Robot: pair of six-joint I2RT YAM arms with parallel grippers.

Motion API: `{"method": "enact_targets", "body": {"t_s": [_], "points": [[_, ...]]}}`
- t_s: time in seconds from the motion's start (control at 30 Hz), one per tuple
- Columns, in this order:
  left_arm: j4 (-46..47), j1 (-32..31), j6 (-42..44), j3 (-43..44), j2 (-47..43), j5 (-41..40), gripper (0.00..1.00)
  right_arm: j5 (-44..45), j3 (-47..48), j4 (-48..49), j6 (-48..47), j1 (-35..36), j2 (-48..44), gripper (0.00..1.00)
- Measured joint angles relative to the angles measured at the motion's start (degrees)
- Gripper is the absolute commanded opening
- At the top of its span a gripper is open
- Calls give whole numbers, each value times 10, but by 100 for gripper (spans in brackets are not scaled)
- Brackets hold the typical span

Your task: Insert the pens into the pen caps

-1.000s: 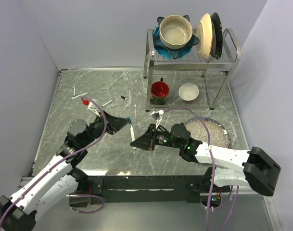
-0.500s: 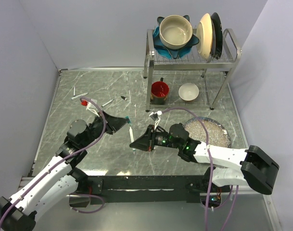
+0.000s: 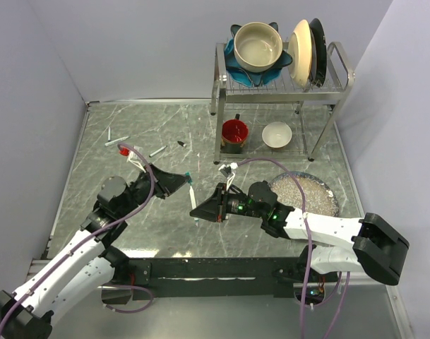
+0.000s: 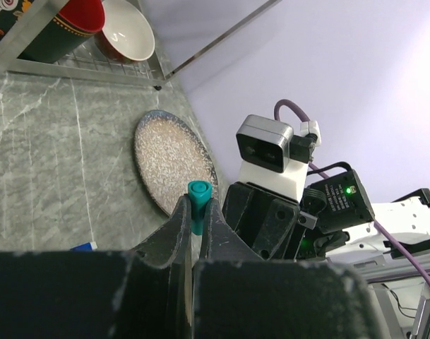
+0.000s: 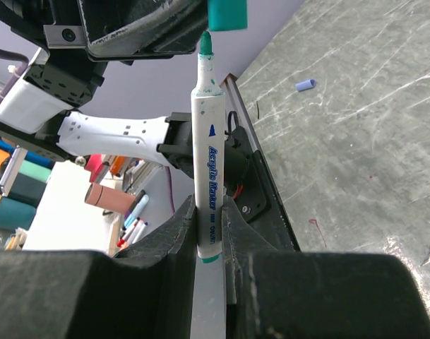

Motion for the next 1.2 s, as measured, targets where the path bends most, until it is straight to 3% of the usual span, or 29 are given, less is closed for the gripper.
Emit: {"method": "enact_targets", "body": {"t_s": [1.2], "points": [[10,0,-17,0,-16,11,1,3,0,-2,0,0,-12,0]]}}
